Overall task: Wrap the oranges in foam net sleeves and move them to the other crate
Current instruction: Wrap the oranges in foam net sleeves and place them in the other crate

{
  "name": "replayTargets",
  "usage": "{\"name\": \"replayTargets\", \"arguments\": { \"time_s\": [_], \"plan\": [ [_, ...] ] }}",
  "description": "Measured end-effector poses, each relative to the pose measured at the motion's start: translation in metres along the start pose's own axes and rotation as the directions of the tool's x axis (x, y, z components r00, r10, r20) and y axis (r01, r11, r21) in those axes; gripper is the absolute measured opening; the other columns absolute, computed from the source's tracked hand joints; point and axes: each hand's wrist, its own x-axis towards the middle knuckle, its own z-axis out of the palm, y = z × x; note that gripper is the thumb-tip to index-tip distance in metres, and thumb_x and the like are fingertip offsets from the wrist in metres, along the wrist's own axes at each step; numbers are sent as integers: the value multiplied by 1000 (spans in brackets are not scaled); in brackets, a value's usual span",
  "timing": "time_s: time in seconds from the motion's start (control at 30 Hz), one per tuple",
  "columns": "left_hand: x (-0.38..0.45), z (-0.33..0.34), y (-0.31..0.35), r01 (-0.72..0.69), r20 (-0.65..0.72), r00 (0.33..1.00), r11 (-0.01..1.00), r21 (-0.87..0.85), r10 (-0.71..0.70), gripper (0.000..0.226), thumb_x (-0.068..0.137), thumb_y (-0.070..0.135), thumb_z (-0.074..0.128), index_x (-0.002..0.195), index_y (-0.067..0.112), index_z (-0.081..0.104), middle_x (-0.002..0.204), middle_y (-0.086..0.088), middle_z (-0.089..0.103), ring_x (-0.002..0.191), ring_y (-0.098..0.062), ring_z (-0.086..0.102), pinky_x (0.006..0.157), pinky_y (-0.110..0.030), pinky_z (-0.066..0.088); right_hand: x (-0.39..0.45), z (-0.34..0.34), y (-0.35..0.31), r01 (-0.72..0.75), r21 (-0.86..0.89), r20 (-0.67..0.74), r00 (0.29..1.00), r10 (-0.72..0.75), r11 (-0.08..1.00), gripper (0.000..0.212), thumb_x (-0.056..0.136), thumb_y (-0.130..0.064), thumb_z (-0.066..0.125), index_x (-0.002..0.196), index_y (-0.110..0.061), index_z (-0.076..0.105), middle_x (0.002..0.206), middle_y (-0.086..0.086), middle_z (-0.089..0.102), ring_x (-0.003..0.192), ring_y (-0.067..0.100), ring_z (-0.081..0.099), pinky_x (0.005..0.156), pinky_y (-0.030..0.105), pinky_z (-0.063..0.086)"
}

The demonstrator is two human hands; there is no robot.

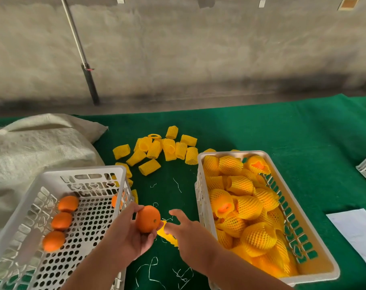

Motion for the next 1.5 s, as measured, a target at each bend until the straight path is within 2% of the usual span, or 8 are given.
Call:
{"name": "replayTargets", "arguments": {
  "time_s": [0.27, 0.43, 0.67, 0.87, 1.13, 1.27, 1.4, 1.5],
  "plan": [
    [6, 20, -13, -223, -110, 973, 950, -219, 203, 50, 98, 32, 62, 129, -6, 54, 113, -32, 68, 78, -34, 68, 58, -37, 63, -3, 15, -15, 14, -28, 30, 999, -13, 1000, 51, 91, 0, 63, 138, -15, 52, 153, 13, 43, 103, 32, 68, 84, 31, 54],
    [14, 14, -39, -411, -182, 851, 840, 354, 492, 28, 94, 31, 69, 117, 15, 67, 101, -15, 73, 81, -25, 74, 73, -37, 62, 6, 12, -9, -132, 209, -47, 988, 145, 969, 52, 96, -7, 65, 142, -23, 48, 137, -5, 43, 103, 15, 60, 91, 21, 52],
    [19, 3, -57, -285, 23, 701, 251, 925, 713, 58, 91, 60, 67, 144, 44, 50, 99, 21, 64, 89, 2, 63, 68, -15, 48, 9, 14, -11, -56, 278, -163, 981, 104, 959, 73, 97, -26, 69, 156, -34, 25, 150, -16, 24, 107, 7, 57, 84, -1, 37],
    [16, 0, -46, -347, 46, 860, 517, 783, 508, 31, 95, 23, 70, 122, 37, 64, 99, 1, 75, 85, -19, 76, 72, -42, 66, -3, 19, -22, 14, 267, -186, 982, 37, 964, 80, 97, -23, 64, 159, -39, 18, 157, -20, 17, 114, 14, 63, 93, 10, 51],
    [12, -9, -61, -406, 133, 575, 140, 903, 808, 27, 80, 20, 80, 89, 36, 60, 77, 19, 71, 68, -4, 69, 57, -26, 58, -20, 13, -34, 79, 300, -177, 984, -26, 951, 77, 93, -30, 61, 155, -55, 24, 147, -31, 24, 99, 7, 65, 80, 7, 53],
    [7, -17, -61, -402, 144, 524, 94, 911, 840, 51, 72, -7, 75, 90, 36, 54, 84, 18, 65, 71, -6, 68, 49, -23, 57, -36, 8, -31, 7, 720, -321, 890, 324, 694, 80, 85, -44, 63, 153, -60, 26, 130, -26, 44, 94, 12, 70, 62, 27, 62],
    [1, -6, -76, -484, 260, 458, -7, 875, 850, 58, 72, -16, 72, 86, 36, 52, 96, 24, 61, 80, -3, 66, 47, -17, 54, -33, -1, -37, -308, 951, 269, 822, 501, -6, 97, 65, -84, 77, 142, -34, 43, 130, -3, 62, 106, 22, 74, 82, 46, 65],
    [-3, 9, -92, -565, 434, 480, -110, 818, 763, 39, 81, 5, 80, 108, 30, 65, 110, 27, 59, 99, 3, 62, 66, -13, 56, -35, 0, -35, -281, 952, 301, 764, 571, -125, 97, 54, -63, 88, 137, -26, 53, 128, 8, 65, 115, 33, 67, 89, 52, 62]
  ]
}}
